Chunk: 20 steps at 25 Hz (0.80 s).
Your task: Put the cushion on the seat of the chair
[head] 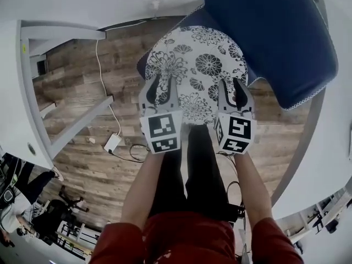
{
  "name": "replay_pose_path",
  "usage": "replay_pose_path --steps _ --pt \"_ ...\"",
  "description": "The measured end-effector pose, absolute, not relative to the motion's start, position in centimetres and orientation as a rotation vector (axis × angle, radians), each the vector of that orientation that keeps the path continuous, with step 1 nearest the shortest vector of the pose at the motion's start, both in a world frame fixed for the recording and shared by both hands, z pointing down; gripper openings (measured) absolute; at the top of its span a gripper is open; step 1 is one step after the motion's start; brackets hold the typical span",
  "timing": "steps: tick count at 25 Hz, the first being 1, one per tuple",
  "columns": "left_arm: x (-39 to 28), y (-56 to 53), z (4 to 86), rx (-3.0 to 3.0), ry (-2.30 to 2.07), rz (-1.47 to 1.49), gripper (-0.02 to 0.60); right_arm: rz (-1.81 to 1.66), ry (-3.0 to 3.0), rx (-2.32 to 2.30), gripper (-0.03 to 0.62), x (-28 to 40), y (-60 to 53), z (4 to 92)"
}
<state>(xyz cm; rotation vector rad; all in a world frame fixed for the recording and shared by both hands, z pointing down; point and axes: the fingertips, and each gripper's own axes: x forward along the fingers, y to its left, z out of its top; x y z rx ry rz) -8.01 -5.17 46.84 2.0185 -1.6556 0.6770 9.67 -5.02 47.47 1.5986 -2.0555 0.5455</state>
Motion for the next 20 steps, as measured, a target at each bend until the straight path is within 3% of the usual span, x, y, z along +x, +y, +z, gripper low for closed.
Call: replay_pose_path --steps 20 --pt "-8.7 -5.3 26.9 2.213 -1.785 0.425 0.133 0.23 -2.229 1.75 0.147 8.1 -6.0 26.4"
